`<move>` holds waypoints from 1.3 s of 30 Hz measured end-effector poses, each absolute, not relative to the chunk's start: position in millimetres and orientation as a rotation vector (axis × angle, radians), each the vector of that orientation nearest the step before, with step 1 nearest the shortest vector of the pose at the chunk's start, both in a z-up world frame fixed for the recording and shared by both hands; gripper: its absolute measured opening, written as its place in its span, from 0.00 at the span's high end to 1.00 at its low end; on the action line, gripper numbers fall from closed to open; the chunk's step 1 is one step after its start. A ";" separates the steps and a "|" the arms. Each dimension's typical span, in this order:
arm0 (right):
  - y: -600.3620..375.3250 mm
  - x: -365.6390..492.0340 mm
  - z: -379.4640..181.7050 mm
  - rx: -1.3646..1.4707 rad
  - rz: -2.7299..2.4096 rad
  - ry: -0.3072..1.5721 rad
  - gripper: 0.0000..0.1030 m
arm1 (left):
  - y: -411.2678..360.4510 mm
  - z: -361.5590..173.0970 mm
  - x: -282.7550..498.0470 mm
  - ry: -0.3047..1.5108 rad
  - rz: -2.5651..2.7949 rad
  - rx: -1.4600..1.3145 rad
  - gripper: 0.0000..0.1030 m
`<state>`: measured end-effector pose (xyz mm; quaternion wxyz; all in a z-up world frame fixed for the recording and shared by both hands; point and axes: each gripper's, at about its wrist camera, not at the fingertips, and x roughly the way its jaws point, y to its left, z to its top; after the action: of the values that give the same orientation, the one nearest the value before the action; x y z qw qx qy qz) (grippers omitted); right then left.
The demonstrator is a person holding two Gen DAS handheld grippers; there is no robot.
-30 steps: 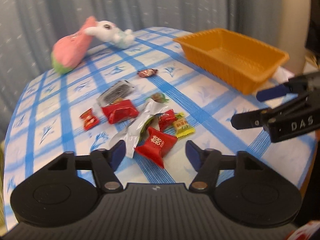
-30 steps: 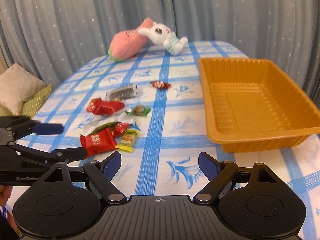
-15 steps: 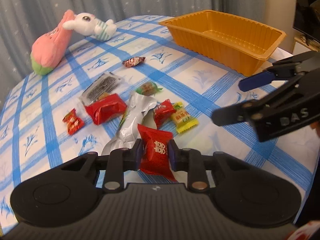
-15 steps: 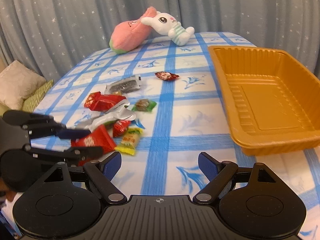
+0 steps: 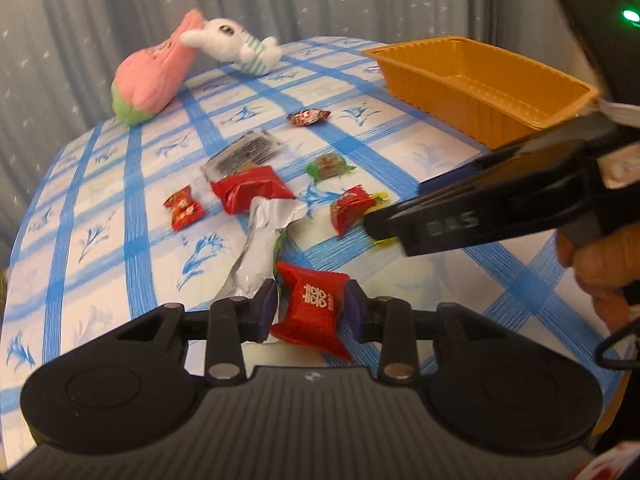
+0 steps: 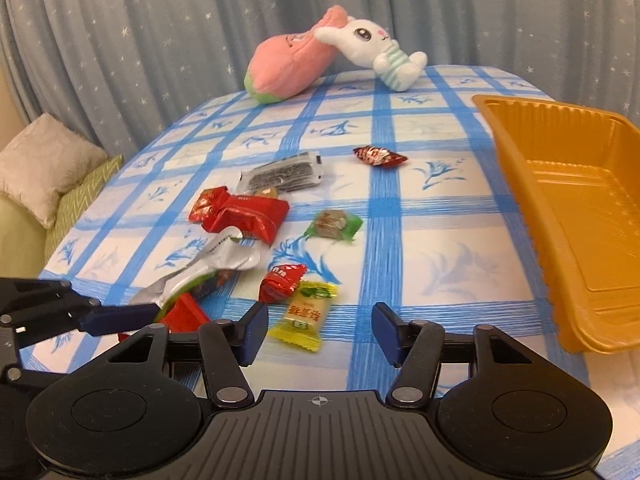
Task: Organize snacks
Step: 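Carry the red packet and yellow candy toward the orange tray with both grippers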
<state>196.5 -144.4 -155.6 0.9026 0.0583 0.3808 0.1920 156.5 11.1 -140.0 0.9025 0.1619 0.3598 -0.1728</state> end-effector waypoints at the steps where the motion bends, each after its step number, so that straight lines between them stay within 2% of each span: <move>1: -142.5 197.6 -156.9 0.118 0.402 0.791 0.46 | 9.3 -139.7 155.4 0.735 -0.366 0.341 0.68; 5: -137.0 200.9 -159.9 0.086 0.403 0.783 0.51 | 1.7 -141.5 152.9 0.726 -0.373 0.386 0.68; 11: -139.6 201.7 -160.5 0.046 0.391 0.779 0.74 | -5.5 -133.2 144.8 0.647 -0.368 0.444 0.68; 21: -167.2 189.3 -155.9 0.055 0.317 0.801 0.75 | -6.2 -142.7 150.2 0.705 -0.358 0.410 0.67; 24: -167.4 187.0 -156.4 0.044 0.320 0.799 0.75 | -4.7 -144.6 151.8 0.714 -0.337 0.414 0.63; 26: -165.7 186.4 -156.5 0.031 0.319 0.792 0.75 | -3.3 -145.6 152.6 0.724 -0.340 0.405 0.53; 32: -163.9 188.7 -157.9 0.032 0.321 0.788 0.74 | -0.5 -151.6 157.3 0.753 -0.319 0.390 0.52; 34: -163.3 188.6 -158.5 0.029 0.322 0.787 0.74 | 2.0 -151.1 158.5 0.767 -0.317 0.362 0.54; 37: -163.4 188.4 -158.7 0.030 0.320 0.784 0.75 | 2.6 -150.2 159.7 0.780 -0.322 0.345 0.71; 39: -163.4 188.1 -158.4 0.032 0.322 0.783 0.75 | 2.9 -149.4 159.7 0.790 -0.323 0.335 0.74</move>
<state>188.1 -163.4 -158.4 0.9116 0.0154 0.3799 0.1561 159.7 2.9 -149.4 0.8968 0.1618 0.3812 -0.1557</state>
